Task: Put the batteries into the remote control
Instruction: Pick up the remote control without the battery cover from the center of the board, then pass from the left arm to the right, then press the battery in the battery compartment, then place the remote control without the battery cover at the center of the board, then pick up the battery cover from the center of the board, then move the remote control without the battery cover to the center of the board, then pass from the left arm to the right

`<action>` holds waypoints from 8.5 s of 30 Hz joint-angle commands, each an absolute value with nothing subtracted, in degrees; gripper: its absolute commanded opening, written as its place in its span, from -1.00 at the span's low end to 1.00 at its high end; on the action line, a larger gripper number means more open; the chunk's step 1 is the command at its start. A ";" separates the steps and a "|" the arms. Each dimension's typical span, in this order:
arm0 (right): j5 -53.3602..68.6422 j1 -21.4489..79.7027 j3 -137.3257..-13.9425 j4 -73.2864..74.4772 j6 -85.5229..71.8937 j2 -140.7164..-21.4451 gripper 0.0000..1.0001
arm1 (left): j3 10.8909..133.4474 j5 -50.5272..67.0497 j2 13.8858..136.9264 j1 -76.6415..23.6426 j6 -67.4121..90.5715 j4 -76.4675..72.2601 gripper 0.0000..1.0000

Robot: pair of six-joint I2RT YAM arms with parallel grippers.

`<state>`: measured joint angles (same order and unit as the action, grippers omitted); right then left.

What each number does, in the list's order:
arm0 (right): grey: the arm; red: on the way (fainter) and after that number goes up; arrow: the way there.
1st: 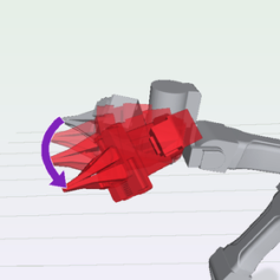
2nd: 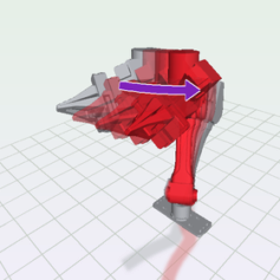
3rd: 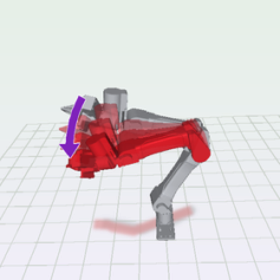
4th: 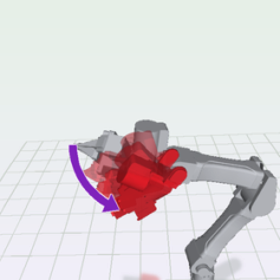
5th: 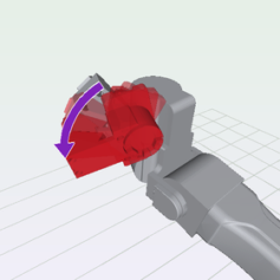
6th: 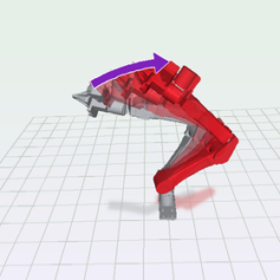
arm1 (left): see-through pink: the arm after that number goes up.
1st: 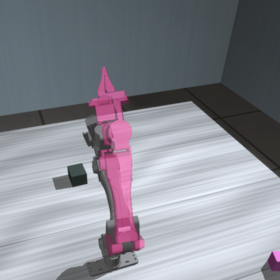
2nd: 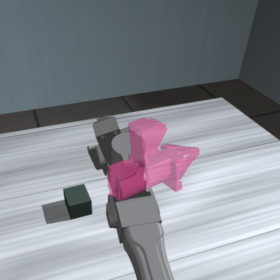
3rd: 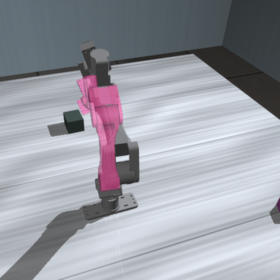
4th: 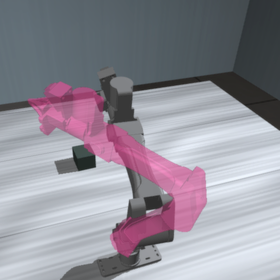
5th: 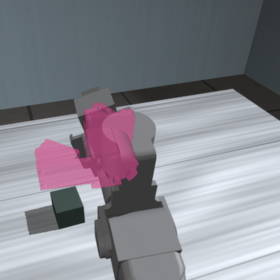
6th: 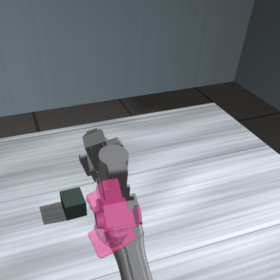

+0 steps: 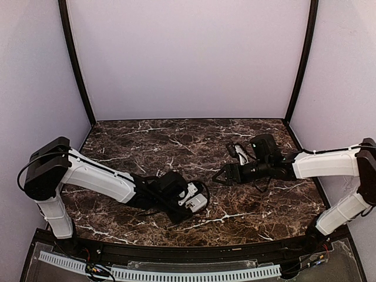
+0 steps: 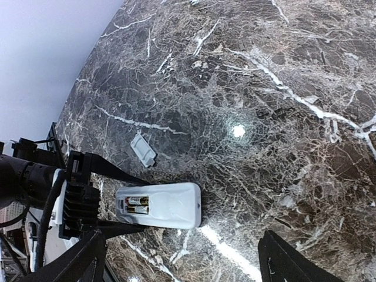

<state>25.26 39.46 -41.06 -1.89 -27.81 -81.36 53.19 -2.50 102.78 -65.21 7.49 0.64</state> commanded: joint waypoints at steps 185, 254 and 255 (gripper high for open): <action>35.73 34.97 -45.49 4.12 -22.05 -96.31 0.66 | 59.78 4.82 103.31 -54.41 19.11 11.46 -0.97; 0.46 66.66 -47.91 -15.43 19.85 -71.27 0.41 | 40.52 55.48 89.01 -45.60 74.67 -79.66 -0.98; -2.30 67.37 -48.34 -16.16 20.58 -71.88 0.41 | 40.43 55.11 89.33 -45.61 75.35 -80.61 -0.98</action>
<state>7.79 64.77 -46.19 -11.44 15.35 -70.04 41.60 55.88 87.57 -45.65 68.88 -70.02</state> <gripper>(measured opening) 0.704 0.010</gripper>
